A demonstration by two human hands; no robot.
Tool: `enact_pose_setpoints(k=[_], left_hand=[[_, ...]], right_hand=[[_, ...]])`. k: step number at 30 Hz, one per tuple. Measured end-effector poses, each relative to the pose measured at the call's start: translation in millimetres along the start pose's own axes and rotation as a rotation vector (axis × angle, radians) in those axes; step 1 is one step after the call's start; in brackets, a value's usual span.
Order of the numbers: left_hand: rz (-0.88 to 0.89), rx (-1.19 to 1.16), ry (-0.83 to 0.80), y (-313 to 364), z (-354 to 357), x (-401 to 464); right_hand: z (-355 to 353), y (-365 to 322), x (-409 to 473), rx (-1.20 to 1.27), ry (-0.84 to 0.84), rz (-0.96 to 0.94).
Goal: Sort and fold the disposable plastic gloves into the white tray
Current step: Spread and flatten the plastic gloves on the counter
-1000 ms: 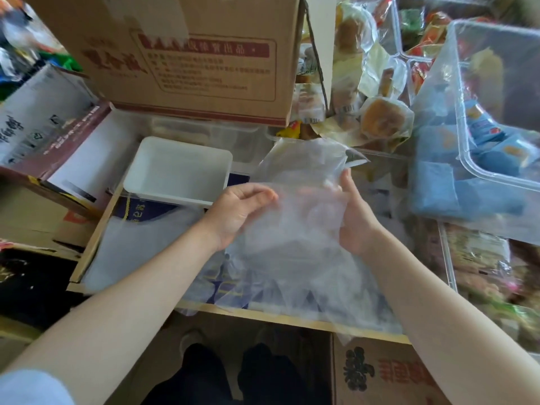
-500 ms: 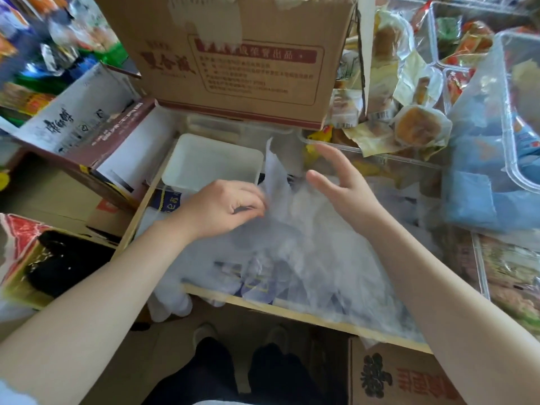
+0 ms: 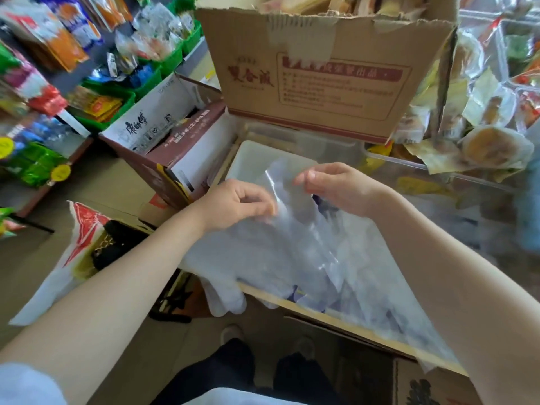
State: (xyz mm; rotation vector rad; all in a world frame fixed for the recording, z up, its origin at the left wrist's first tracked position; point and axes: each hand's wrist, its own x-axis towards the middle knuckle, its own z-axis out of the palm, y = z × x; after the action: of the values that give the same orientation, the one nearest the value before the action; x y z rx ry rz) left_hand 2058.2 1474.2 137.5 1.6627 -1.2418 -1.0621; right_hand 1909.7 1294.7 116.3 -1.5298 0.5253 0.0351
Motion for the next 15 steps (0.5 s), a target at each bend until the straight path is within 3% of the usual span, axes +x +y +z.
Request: enact_pose_setpoints(k=[5, 7, 11, 13, 15], left_hand=[[-0.091, -0.444, -0.108, -11, -23, -15], [-0.093, -0.479, -0.158, -16, -30, -18], [-0.126, -0.540, -0.233, -27, -42, -24], [-0.126, -0.629, -0.251, -33, -49, -28], [-0.143, -0.629, -0.169, -38, -55, -31]], right_hand=[[29, 2, 17, 0.161, 0.021, 0.097], [47, 7, 25, 0.304, -0.021, 0.207], [84, 16, 37, 0.458, -0.147, 0.190], [92, 13, 40, 0.435, -0.101, 0.131], [95, 11, 42, 0.431, 0.029, 0.095]])
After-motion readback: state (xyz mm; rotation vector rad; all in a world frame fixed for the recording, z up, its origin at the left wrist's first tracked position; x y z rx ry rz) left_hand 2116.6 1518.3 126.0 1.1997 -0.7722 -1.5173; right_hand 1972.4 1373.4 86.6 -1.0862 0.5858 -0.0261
